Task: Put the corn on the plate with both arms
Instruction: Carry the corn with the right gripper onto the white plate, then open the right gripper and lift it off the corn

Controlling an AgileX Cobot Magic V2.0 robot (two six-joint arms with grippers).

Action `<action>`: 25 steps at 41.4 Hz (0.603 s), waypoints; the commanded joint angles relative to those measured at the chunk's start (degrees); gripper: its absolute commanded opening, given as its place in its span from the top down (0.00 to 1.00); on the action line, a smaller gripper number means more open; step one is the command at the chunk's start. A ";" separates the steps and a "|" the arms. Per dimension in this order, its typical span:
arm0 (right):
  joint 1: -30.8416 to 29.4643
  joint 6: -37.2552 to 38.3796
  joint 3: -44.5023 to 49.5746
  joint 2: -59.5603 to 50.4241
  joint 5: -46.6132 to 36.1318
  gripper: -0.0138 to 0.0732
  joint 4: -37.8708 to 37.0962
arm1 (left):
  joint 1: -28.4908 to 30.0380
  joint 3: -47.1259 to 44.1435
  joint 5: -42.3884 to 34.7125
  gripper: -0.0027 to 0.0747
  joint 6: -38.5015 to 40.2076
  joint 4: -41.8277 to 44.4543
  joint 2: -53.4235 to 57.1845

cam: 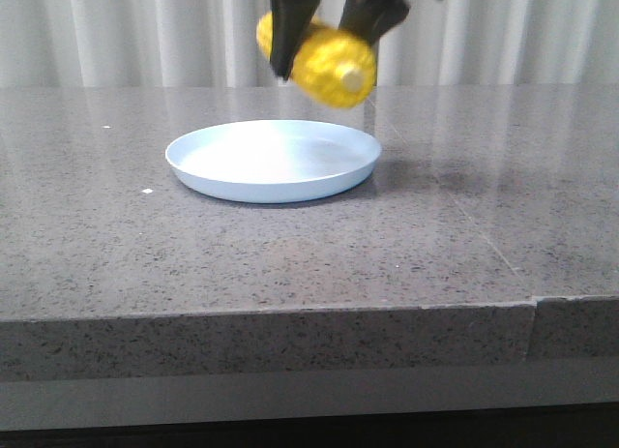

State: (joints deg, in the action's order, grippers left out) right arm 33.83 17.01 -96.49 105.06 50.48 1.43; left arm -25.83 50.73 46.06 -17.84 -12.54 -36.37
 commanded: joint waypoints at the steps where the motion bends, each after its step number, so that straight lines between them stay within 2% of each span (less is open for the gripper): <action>1: -0.02 4.39 -1.96 -0.42 -5.95 0.50 -0.08 | -0.40 1.45 -4.06 0.30 0.45 -0.86 -0.13; 11: -0.02 7.93 -1.96 4.87 -11.14 0.48 -0.08 | -0.40 1.45 -4.06 0.30 0.45 -0.86 -0.13; 14: -0.02 7.93 -1.96 5.35 -11.08 0.39 -0.08 | -0.40 1.45 -4.06 0.30 0.45 -0.86 -0.13; 19: -0.02 7.93 -1.96 5.23 -11.32 0.15 -0.08 | -0.40 1.45 -4.06 0.30 0.45 -0.86 -0.13; 20: -0.02 7.93 -1.96 5.23 -11.25 0.13 -0.08 | -0.40 1.45 -4.06 0.30 0.45 -0.86 -0.13; 25: -0.02 7.93 -1.96 4.47 -11.24 0.16 -0.14 | -0.40 1.45 -4.06 0.30 0.45 -0.86 -0.13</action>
State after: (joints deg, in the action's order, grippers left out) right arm 33.83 24.85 -96.63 113.62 41.93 1.43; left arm -25.83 50.73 46.06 -17.84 -12.54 -36.37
